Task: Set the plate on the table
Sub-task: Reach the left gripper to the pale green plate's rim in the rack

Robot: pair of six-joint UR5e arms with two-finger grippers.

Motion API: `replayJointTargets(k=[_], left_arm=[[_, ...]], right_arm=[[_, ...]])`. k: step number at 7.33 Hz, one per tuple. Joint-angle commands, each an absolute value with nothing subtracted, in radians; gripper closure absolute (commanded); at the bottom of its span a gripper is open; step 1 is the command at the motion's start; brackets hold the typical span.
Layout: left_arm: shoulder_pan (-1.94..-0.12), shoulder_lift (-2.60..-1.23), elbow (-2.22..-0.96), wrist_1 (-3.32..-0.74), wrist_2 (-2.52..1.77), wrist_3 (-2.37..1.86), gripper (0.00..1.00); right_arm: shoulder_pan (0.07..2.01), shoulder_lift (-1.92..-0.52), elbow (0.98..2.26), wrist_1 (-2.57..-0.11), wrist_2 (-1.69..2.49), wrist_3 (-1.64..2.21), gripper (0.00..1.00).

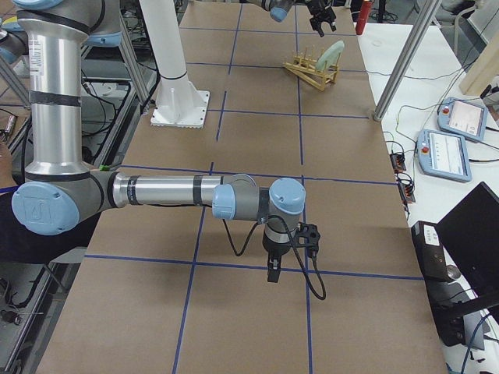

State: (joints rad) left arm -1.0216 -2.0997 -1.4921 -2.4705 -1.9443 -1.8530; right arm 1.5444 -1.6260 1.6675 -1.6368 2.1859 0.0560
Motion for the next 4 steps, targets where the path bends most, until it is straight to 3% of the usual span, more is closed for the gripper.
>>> replayJointTargets(k=[1, 4], left_arm=[[-1.011, -2.114, -1.425, -2.545, -1.919, -1.859, 0.00], [-1.003, -2.170, -1.352, -2.566, -1.885, -1.859, 0.06]], right_arm=[[1.543, -1.626, 1.667, -1.637, 2.186, 0.057, 0.00], [1.543, -1.626, 1.667, -1.637, 2.186, 0.057, 0.00]])
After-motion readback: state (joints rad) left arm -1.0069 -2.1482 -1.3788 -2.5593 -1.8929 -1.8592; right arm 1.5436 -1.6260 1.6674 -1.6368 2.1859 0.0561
